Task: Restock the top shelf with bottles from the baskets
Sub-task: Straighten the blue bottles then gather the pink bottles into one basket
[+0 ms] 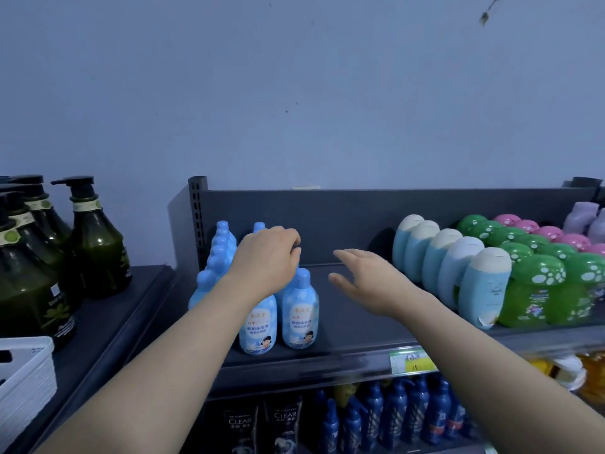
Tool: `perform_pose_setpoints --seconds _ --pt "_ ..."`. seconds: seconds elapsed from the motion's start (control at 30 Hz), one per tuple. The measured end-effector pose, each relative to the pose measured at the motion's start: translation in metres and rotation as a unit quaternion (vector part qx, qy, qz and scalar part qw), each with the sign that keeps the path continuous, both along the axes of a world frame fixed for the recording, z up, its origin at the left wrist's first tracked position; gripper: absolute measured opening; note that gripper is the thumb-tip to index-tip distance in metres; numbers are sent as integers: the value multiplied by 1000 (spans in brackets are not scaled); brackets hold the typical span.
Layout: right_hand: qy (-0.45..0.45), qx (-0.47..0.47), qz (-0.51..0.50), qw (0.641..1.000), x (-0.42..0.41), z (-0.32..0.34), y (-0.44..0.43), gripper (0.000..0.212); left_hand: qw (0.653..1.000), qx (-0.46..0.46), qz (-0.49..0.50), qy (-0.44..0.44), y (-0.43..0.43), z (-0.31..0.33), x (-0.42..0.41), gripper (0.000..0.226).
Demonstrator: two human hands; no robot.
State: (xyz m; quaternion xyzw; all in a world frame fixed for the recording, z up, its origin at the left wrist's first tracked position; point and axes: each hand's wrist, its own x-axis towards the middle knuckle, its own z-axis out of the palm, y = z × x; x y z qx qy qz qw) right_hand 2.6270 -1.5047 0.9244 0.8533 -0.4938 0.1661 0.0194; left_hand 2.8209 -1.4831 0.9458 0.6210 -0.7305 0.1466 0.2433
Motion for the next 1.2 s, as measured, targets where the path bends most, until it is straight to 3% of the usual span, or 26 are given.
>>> perform_pose_setpoints --seconds 0.33,0.67,0.93,1.2 --pt "-2 -11 -148 989 -129 -27 34 38 982 3 -186 -16 -19 -23 -138 26" --pt "-8 86 -343 935 -336 -92 131 48 924 66 -374 -48 5 -97 -363 27" --pt "-32 152 -438 885 -505 -163 193 41 882 160 -433 -92 29 -183 -534 24" --pt "-80 260 -498 824 -624 -275 221 41 847 302 -415 -134 34 -300 -645 23"
